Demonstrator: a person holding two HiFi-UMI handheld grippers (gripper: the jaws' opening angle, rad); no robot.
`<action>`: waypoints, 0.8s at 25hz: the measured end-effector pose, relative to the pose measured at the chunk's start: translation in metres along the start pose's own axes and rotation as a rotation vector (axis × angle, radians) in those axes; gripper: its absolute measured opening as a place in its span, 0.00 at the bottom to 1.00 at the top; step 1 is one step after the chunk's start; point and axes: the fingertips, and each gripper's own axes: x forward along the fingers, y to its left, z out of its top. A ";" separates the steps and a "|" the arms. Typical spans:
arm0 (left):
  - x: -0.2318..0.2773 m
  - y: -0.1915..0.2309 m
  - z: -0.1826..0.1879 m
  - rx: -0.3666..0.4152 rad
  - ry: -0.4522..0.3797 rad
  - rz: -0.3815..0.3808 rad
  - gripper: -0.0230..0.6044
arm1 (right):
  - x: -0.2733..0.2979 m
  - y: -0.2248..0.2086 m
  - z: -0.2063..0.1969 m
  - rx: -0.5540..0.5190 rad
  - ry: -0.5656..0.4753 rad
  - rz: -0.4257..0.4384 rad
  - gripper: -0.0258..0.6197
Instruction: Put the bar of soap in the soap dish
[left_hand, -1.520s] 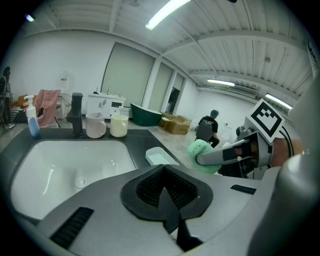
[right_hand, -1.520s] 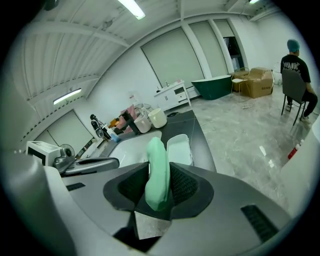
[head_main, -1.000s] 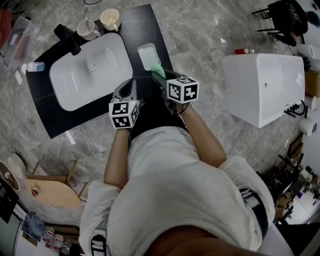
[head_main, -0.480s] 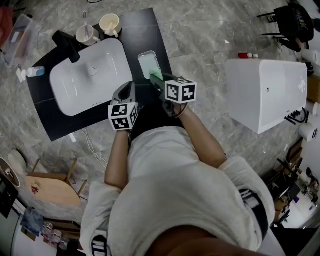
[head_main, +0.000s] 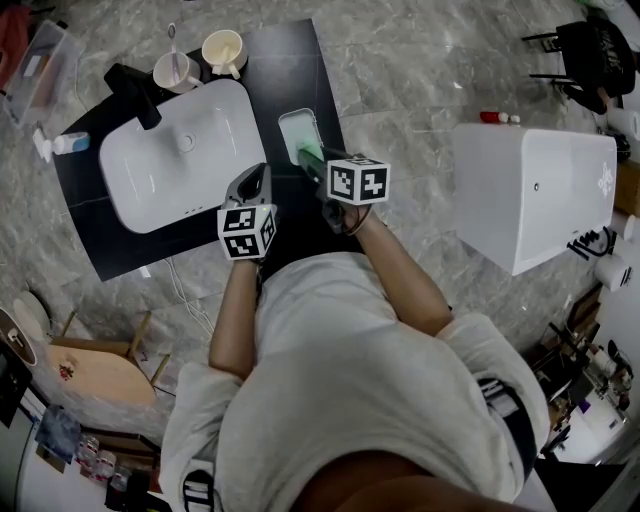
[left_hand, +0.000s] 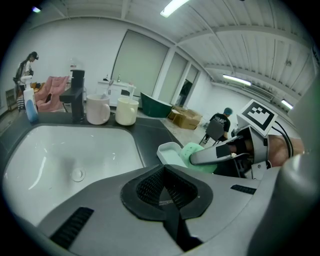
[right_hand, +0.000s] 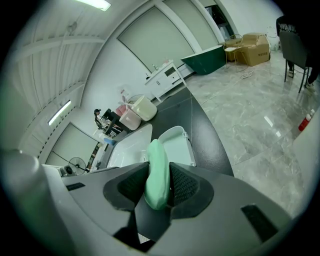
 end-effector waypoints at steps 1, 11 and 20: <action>0.000 0.001 0.000 -0.002 0.002 0.002 0.06 | 0.001 -0.001 0.000 0.006 0.002 -0.002 0.24; 0.005 0.003 -0.002 -0.010 0.014 0.013 0.06 | 0.010 -0.008 0.004 0.041 0.009 -0.018 0.24; 0.006 0.008 -0.002 -0.029 0.020 0.017 0.06 | 0.015 -0.010 0.009 0.064 0.005 -0.032 0.23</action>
